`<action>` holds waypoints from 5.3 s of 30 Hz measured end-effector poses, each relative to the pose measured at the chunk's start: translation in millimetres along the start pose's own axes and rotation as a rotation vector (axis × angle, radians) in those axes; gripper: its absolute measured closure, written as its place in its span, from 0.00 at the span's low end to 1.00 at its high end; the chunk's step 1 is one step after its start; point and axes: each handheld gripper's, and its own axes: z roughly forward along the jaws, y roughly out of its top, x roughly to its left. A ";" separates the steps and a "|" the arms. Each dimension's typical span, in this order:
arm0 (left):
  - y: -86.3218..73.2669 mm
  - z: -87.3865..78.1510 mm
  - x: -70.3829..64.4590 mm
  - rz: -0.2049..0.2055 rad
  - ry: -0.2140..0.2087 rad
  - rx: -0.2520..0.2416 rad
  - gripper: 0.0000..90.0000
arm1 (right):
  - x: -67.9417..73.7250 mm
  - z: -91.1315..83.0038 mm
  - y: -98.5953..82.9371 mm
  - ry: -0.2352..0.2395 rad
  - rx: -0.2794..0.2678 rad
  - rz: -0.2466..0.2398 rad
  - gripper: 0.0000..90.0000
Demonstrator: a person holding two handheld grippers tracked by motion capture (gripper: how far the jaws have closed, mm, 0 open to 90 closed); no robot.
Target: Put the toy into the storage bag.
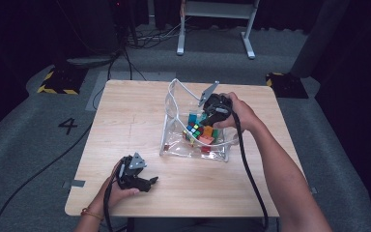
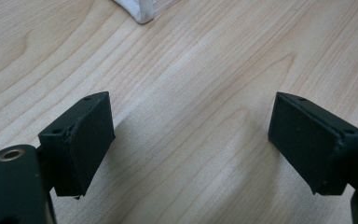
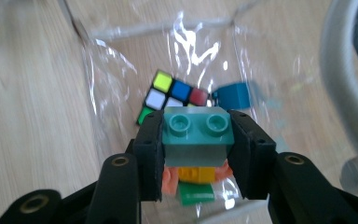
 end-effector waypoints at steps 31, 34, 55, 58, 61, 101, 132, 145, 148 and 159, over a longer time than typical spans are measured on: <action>0.0 0.0 0.0 0.000 -0.001 0.000 0.16 | -10.8 -20.3 -51.6 -0.005 0.067 0.067 0.66; -0.1 -0.1 -0.1 -0.001 -0.001 0.001 0.16 | -12.5 -20.7 -54.6 -0.010 0.066 0.075 0.66; -0.3 -0.1 -0.1 0.001 0.000 -0.002 0.16 | -8.2 -35.5 -61.6 -0.034 -0.114 0.103 0.59; -0.3 -0.1 -0.1 0.001 0.001 -0.001 0.16 | -8.1 -35.0 -63.5 -0.054 -0.153 0.110 0.57; -0.3 -0.1 -0.1 0.001 0.000 -0.002 0.16 | -6.8 -34.8 -64.3 -0.083 -0.168 0.122 0.52; 0.1 0.2 0.0 0.000 -0.001 -0.001 0.16 | 26.8 -97.5 -104.2 -0.285 -0.362 0.300 0.30; 0.1 0.1 -0.1 -0.001 0.003 -0.001 0.16 | 63.5 -96.1 -158.6 -0.244 -0.405 0.350 0.29; 0.1 -0.1 0.0 0.001 0.005 -0.001 0.16 | 73.6 -78.7 -173.6 -0.244 -0.366 0.349 0.29; 0.1 0.0 0.0 0.001 0.005 -0.002 0.16 | 75.5 -73.0 -178.2 -0.237 -0.350 0.351 0.29; 0.1 0.1 -0.1 0.000 0.004 -0.001 0.16 | 82.7 -50.9 -194.4 -0.199 -0.305 0.371 0.29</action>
